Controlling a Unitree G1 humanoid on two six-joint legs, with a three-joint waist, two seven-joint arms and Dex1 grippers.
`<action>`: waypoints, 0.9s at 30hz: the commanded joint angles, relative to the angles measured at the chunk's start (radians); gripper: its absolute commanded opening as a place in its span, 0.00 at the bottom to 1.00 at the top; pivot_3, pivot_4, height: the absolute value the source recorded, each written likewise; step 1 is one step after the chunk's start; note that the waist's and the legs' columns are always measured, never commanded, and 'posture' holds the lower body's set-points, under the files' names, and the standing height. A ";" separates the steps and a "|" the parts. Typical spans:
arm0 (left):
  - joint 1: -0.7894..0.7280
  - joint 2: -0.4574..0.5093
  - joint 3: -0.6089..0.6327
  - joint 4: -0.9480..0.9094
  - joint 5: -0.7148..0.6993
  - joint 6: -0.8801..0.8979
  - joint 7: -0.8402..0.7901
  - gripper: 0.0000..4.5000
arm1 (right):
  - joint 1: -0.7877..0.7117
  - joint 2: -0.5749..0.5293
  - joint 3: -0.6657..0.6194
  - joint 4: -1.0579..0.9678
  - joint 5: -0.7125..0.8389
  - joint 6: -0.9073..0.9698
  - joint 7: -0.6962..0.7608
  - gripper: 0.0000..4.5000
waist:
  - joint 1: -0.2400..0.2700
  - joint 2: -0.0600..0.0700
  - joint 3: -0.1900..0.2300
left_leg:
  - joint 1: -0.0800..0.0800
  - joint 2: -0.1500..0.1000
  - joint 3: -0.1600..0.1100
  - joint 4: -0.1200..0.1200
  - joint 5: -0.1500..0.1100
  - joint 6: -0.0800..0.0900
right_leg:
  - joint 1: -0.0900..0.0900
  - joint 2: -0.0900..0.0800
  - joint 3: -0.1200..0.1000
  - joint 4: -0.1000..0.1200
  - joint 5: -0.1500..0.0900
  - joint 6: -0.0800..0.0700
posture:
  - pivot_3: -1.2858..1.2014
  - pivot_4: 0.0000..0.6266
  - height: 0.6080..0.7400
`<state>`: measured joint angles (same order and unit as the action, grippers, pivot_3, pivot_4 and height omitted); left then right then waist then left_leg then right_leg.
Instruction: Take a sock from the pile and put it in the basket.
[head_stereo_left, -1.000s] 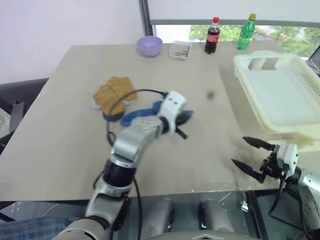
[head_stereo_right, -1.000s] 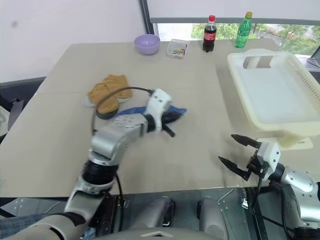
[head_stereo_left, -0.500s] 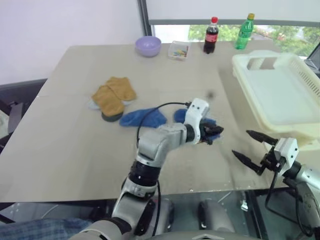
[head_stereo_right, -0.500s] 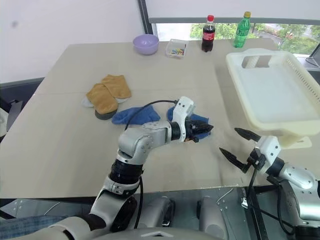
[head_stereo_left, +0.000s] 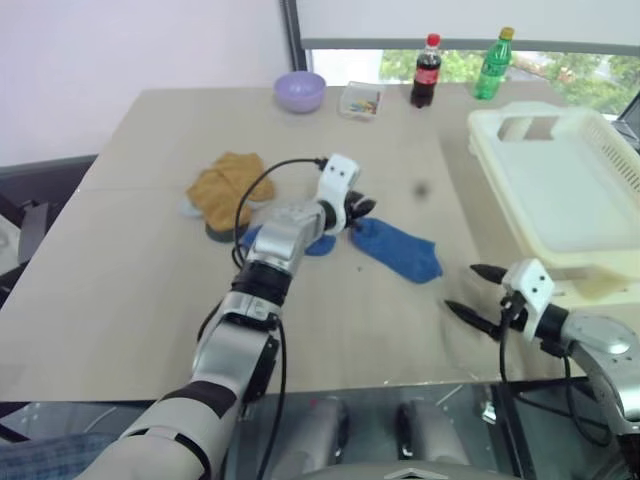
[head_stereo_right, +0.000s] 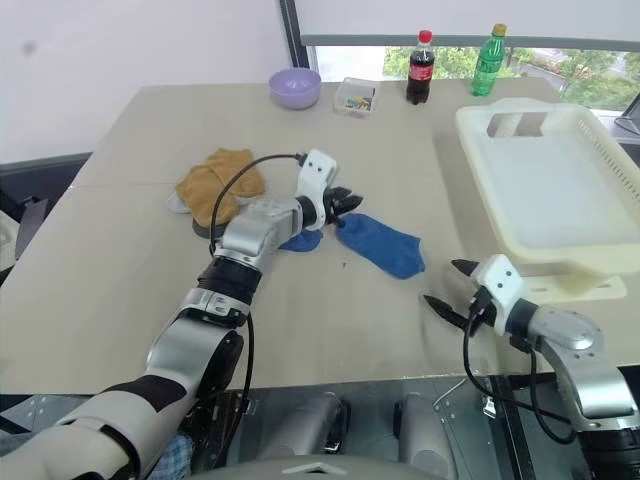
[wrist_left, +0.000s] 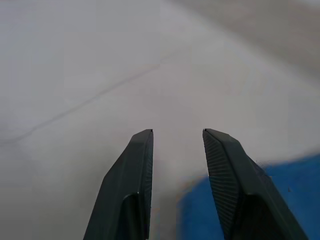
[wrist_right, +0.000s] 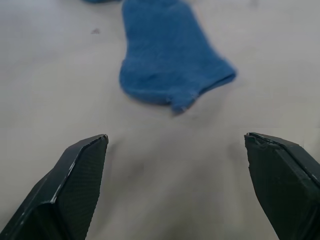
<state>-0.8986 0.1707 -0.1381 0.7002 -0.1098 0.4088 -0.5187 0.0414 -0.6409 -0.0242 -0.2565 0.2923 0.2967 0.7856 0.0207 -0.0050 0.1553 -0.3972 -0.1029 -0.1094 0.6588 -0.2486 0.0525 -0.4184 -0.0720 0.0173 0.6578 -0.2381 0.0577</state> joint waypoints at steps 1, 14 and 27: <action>-0.001 -0.023 0.003 0.025 0.007 -0.072 -0.041 0.37 | -0.033 -0.019 0.027 -0.063 -0.015 0.102 -0.027 1.00 | 0.000 0.000 0.000 | -0.003 0.000 -0.001 0.002 0.000 0.000 | -0.002 0.000 0.000 0.001 0.000 0.000 | 0.52 0.24 1.00; 0.370 0.200 -0.078 -0.665 -0.042 0.299 -0.240 0.37 | -0.130 0.025 0.037 -0.140 0.111 0.432 -0.085 1.00 | -0.013 0.001 -0.001 | 0.000 0.001 -0.001 0.003 0.000 0.000 | 0.000 0.000 0.001 0.004 0.000 0.000 | 0.52 0.24 1.00; 0.510 0.265 0.000 -0.970 -0.161 0.546 -0.160 0.37 | -0.229 0.092 0.002 -0.084 0.229 0.604 -0.108 1.00 | -0.007 0.001 -0.001 | 0.001 0.001 -0.001 0.003 -0.001 0.001 | 0.001 0.000 0.000 0.004 0.000 0.000 | 0.52 0.24 1.00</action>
<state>-0.3883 0.4386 -0.1458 -0.2477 -0.2635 0.9523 -0.6939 -0.1779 -0.5539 0.0058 -0.3342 0.4856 0.8583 0.6872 0.0136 -0.0043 0.1546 -0.3964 -0.1020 -0.1107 0.6622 -0.2492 0.0533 -0.4177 -0.0718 0.0170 0.6613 -0.2381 0.0574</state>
